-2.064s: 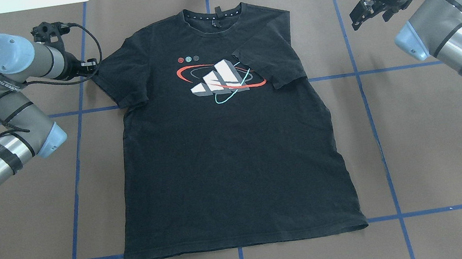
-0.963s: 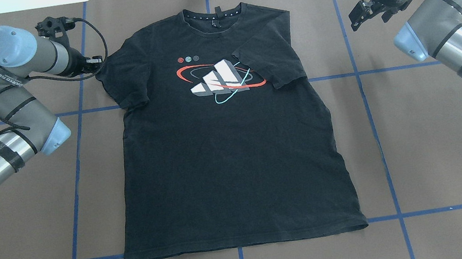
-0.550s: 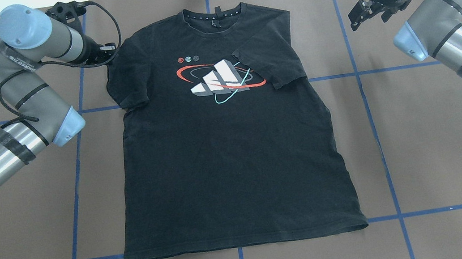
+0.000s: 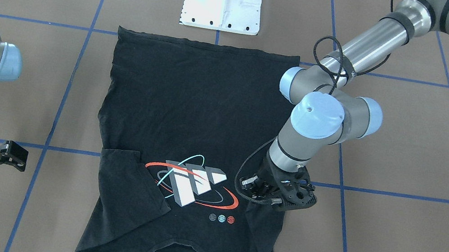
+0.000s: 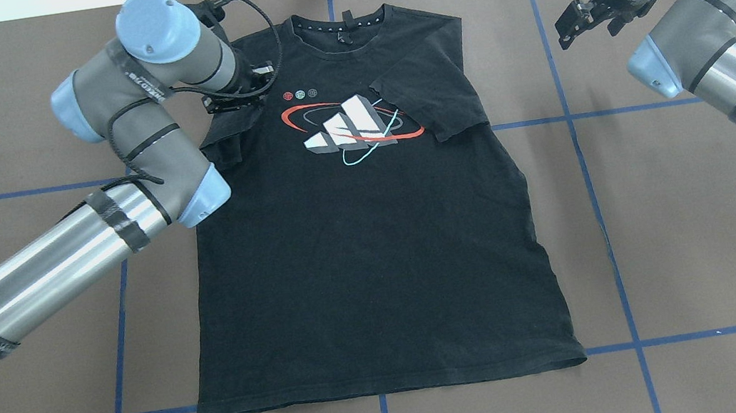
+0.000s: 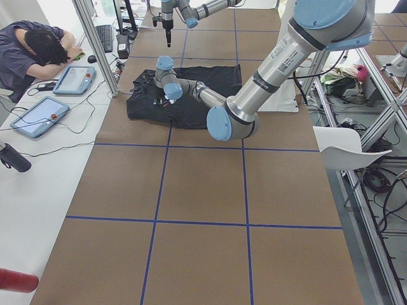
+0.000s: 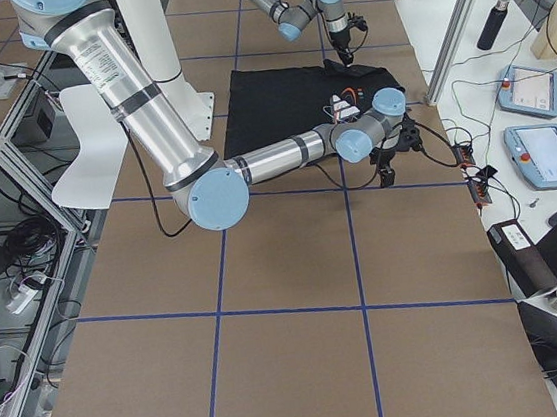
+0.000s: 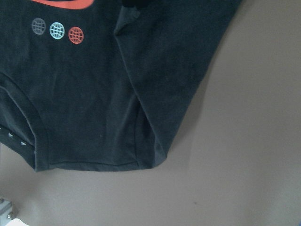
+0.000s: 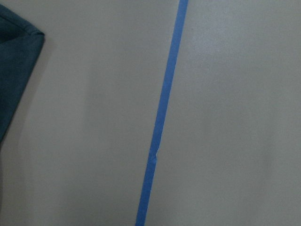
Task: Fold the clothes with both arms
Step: 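Fold the sleeve nearest the left gripper inward over the logo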
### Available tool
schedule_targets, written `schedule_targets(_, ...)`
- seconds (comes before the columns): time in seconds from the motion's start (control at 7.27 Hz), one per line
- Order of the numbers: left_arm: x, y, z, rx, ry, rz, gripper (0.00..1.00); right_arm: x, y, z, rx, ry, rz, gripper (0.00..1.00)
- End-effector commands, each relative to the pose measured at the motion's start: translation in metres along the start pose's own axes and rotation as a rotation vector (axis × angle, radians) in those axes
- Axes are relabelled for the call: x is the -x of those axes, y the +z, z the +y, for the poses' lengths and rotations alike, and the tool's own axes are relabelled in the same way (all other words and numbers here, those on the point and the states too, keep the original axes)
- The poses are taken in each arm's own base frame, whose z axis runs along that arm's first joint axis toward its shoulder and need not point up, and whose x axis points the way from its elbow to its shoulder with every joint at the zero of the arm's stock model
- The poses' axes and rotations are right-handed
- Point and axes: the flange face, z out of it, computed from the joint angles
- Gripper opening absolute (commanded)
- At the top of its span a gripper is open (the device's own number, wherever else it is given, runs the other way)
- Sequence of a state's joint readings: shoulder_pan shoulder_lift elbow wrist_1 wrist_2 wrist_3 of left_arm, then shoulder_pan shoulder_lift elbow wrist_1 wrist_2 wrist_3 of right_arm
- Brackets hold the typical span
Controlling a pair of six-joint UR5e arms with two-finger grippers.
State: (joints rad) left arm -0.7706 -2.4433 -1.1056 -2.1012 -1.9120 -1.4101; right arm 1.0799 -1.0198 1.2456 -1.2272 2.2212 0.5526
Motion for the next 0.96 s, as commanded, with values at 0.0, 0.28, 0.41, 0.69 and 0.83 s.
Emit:
schedule_targets(0.0, -0.033, 0.012, 0.010, 0.016, -0.059, -0.003, 0.00, 0.001, 0.000, 0.000, -0.001, 0.000, -0.001, 1.00)
schedule_targets(0.28, -0.032, 0.011, 0.007, 0.001, -0.055, -0.003, 0.16, 0.002, 0.000, -0.001, -0.001, 0.000, -0.001, 1.00)
schedule_targets(0.41, -0.032, 0.008, 0.003, -0.003, -0.036, 0.001, 0.93, 0.003, -0.001, -0.001, -0.002, 0.001, -0.002, 1.00)
schedule_targets(0.69, -0.038, -0.008, 0.001, -0.008, 0.074, 0.022, 1.00, 0.012, -0.001, -0.001, -0.003, 0.013, -0.008, 1.00)
schedule_targets(0.83, -0.028, -0.021, -0.002, -0.019, 0.149, 0.038, 1.00, 0.030, -0.004, -0.005, -0.008, 0.042, -0.023, 1.00)
